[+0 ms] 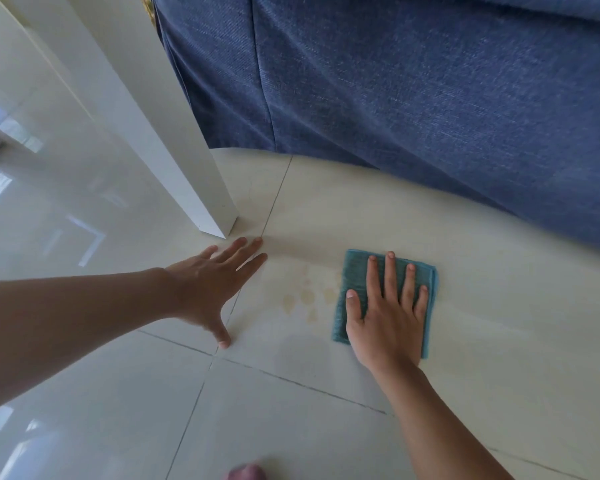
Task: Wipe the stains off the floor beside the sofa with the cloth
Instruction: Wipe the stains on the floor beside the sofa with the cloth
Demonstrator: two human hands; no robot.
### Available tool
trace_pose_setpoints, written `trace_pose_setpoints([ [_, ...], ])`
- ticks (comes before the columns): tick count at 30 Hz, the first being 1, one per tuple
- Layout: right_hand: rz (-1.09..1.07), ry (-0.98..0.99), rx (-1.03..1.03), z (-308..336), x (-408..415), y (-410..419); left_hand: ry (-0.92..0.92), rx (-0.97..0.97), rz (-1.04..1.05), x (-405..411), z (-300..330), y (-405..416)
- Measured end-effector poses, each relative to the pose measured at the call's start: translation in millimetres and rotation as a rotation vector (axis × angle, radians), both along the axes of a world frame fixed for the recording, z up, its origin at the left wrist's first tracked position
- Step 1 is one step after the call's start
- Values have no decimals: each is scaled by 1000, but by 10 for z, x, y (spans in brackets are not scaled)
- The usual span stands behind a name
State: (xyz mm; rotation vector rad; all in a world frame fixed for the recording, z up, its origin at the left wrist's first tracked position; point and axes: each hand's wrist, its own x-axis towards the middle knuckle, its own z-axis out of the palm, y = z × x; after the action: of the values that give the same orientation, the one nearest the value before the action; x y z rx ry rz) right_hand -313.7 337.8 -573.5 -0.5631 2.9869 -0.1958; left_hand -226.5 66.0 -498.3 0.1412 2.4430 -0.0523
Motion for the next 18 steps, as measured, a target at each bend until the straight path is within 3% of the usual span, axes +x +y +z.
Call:
trace_pose_setpoints([
  [18, 201, -87, 47, 70, -360, -420, -8, -22, -27, -6, -28, -17],
])
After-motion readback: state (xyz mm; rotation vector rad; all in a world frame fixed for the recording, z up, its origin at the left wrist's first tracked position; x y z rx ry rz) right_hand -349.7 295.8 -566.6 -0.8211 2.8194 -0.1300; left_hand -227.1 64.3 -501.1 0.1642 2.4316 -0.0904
